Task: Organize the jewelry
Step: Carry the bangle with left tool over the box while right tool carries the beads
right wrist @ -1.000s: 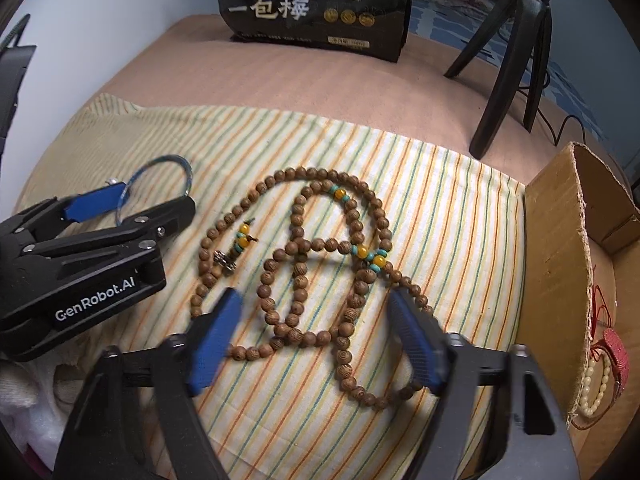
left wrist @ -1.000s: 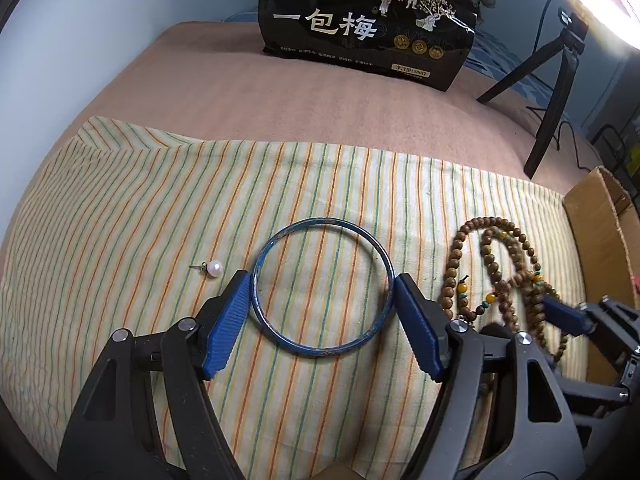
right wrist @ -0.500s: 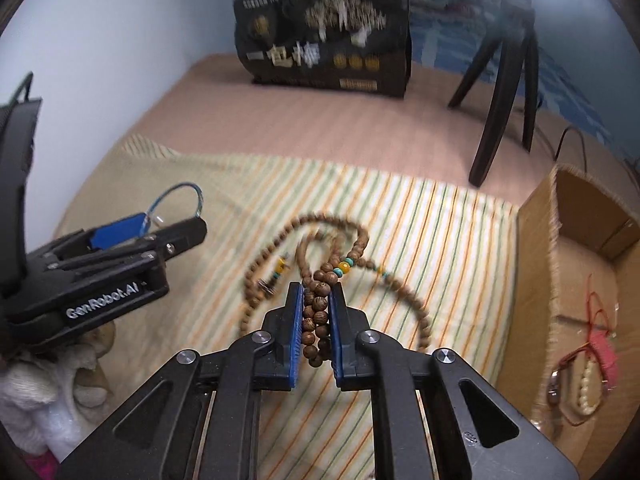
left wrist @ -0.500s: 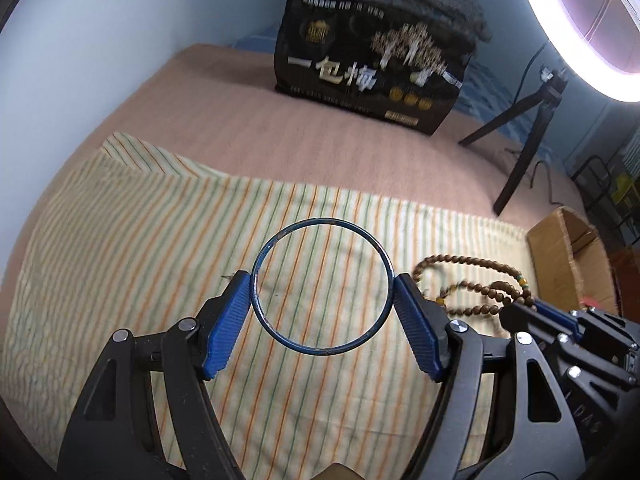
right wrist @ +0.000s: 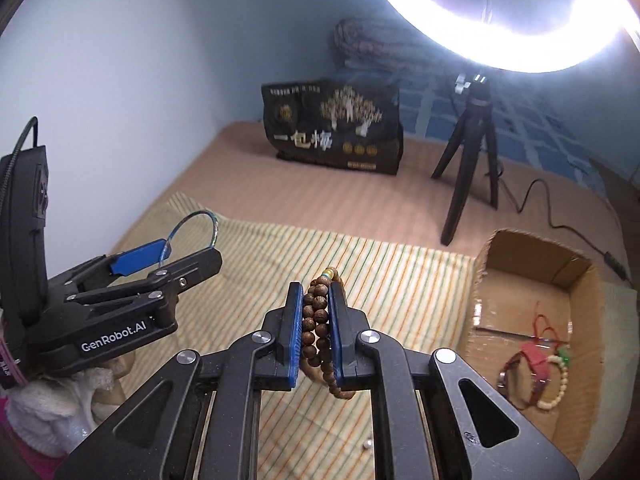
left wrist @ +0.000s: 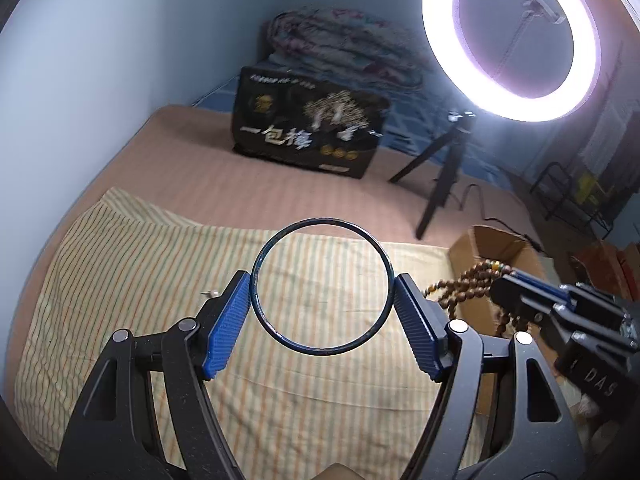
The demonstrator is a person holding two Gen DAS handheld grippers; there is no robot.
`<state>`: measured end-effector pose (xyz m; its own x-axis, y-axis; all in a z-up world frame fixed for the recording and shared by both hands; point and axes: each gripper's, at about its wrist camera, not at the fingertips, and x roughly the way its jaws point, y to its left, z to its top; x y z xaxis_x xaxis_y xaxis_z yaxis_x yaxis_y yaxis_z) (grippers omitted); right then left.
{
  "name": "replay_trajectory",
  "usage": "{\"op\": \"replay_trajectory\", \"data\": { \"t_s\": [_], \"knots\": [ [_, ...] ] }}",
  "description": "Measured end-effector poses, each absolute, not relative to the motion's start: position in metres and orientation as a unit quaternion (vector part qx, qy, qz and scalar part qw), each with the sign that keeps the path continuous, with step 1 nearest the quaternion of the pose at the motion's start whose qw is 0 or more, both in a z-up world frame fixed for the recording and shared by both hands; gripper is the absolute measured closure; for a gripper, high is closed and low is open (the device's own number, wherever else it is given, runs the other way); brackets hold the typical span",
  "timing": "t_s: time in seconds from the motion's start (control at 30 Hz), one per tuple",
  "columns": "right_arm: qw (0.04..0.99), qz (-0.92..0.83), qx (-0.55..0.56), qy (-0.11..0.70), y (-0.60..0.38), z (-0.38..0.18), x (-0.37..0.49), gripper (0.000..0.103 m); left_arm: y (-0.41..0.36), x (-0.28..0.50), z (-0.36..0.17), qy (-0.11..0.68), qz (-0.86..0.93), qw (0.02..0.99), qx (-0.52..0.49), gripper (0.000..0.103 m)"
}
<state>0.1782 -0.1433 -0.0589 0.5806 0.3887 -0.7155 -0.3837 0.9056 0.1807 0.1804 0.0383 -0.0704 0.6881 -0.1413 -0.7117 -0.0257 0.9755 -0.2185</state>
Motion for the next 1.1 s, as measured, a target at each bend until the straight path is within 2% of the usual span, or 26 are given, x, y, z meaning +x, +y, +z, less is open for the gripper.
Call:
{"op": "replay_trajectory", "data": {
  "t_s": [0.57,1.1],
  "knots": [
    [0.92,0.165,0.021,0.354,-0.242,-0.012,0.125,0.093,-0.036,0.16,-0.047,0.374,-0.105,0.918,-0.074,0.029],
    [0.916,0.095,0.012,0.39,-0.309,-0.04,0.12,0.093,-0.12,0.166,-0.068,0.39,-0.155,0.907,-0.035,0.029]
  ]
}}
